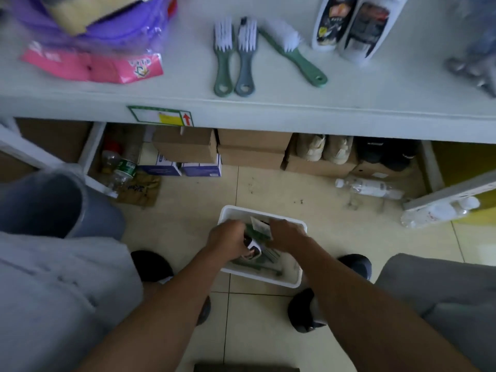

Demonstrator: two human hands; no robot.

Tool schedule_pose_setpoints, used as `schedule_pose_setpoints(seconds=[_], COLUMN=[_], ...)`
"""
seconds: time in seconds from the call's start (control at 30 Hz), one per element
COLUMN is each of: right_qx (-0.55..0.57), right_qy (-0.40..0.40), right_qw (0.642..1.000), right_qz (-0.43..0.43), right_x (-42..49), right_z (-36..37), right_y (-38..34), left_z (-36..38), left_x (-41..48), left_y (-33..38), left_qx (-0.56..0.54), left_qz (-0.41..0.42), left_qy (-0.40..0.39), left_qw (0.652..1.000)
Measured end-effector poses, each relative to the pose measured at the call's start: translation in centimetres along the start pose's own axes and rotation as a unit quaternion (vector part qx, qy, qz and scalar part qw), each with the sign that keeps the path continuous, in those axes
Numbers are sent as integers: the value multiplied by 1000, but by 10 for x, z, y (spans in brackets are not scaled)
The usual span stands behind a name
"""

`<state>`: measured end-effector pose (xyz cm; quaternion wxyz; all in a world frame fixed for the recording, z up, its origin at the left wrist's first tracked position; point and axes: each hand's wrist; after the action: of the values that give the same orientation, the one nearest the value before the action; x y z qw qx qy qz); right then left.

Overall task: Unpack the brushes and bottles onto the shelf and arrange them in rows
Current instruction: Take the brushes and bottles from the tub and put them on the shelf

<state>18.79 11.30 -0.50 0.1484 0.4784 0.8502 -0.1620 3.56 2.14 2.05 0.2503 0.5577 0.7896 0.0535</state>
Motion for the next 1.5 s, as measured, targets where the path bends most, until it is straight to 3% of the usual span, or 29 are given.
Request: schedule_pose_setpoints(seconds=[0.1,0.2,0.37,0.57,0.73,0.9,1.13,1.5], right_qx=[25,64,128,129,293,422,397,296], right_qy=[8,28,138,254,349,390,399,430], right_qw=[1000,997,980,954,885,815,824,852], right_qz=[-13,-35,-66,-90,-96,-71,73,47], right_x=[-20,-45,-100,-151,-158,-127,-56,-53], right_z=[-34,-81,-173,-262,-313,-344,-336,-329], right_y=[-1,-5,-14,9,43,73,102,97], left_z=[-37,-77,-140,-206,-247,-264,-240,-209], left_x=[-18,-35,-55,-60,-44,4,55,59], left_y=[9,18,42,104,175,229,236,216], left_qx=[-25,-136,-277,-338,-317,-304,-273,-293], left_qz=[0,1,23,136,231,252,226,203], left_qy=[62,118,205,259,306,353,400,393], left_qw=[998,984,938,894,867,848,845,848])
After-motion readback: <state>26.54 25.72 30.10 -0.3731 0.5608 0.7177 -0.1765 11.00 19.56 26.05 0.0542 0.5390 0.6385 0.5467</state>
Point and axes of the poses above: each hand's wrist, its own x-axis towards the middle knuckle, its own z-axis out of the palm, y = z × x, and after that the axes turned 14 degrees about y, right-handed
